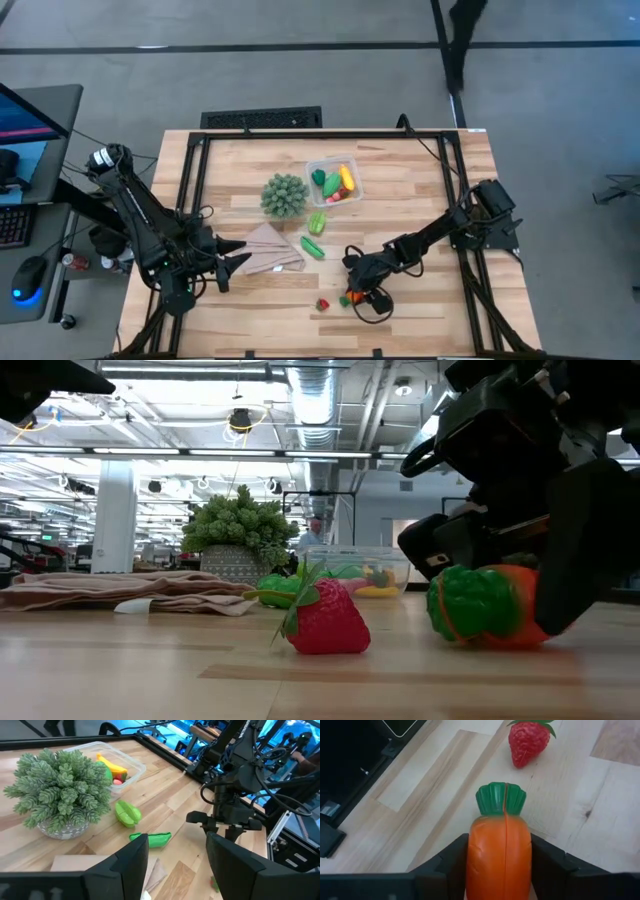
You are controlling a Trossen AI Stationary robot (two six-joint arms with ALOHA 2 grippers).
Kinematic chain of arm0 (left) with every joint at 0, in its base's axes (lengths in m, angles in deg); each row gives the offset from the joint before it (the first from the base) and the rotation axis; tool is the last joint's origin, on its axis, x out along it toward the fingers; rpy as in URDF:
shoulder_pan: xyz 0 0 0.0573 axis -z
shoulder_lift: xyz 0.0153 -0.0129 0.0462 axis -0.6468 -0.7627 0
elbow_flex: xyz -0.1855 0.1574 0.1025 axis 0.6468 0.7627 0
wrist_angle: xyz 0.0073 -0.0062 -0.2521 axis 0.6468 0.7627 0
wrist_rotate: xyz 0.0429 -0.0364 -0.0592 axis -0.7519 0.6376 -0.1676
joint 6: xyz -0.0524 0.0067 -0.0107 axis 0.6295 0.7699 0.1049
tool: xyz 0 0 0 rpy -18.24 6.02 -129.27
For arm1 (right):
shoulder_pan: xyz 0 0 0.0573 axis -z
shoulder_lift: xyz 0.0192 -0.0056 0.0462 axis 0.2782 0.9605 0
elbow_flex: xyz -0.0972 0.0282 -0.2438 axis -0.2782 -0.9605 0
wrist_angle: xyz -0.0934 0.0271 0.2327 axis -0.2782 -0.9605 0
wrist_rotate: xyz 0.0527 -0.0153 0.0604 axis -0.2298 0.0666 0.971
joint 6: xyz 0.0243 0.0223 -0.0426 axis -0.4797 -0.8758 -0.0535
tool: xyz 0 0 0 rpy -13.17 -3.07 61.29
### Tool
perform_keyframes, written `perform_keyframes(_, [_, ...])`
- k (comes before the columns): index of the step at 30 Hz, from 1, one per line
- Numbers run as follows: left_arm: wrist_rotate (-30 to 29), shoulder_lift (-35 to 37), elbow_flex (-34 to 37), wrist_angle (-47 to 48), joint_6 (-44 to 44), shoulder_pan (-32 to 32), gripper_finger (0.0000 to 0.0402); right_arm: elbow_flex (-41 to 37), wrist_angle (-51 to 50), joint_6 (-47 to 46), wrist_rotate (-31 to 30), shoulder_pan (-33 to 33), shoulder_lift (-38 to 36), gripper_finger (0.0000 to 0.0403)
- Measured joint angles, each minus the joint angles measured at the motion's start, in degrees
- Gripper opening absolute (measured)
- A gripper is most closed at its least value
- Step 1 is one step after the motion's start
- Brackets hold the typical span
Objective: Pick and placing Produce into tupperware
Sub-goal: Put the carrot into the transparent bin
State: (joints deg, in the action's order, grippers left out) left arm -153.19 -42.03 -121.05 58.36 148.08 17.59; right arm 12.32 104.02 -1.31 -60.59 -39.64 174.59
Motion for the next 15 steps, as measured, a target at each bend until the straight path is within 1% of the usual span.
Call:
perform_keyframes(3, [0.0,0.0,0.0,0.02,-0.02,0.0,0.019,-0.02,0.07,-0.21,-0.02,0.0,0.0,0.0168])
perform_keyframes(9, [-0.02,0.0,0.0,0.93,0.62,0.0,0.019,-0.13,1.08,-3.6,0.0,0.04,0.0,0.0187])
perform_keyframes(15, [-0.04,0.0,0.0,0.96,0.63,0.0,0.019,-0.17,3.31,-6.18,0.0,0.54,0.0,0.0171])
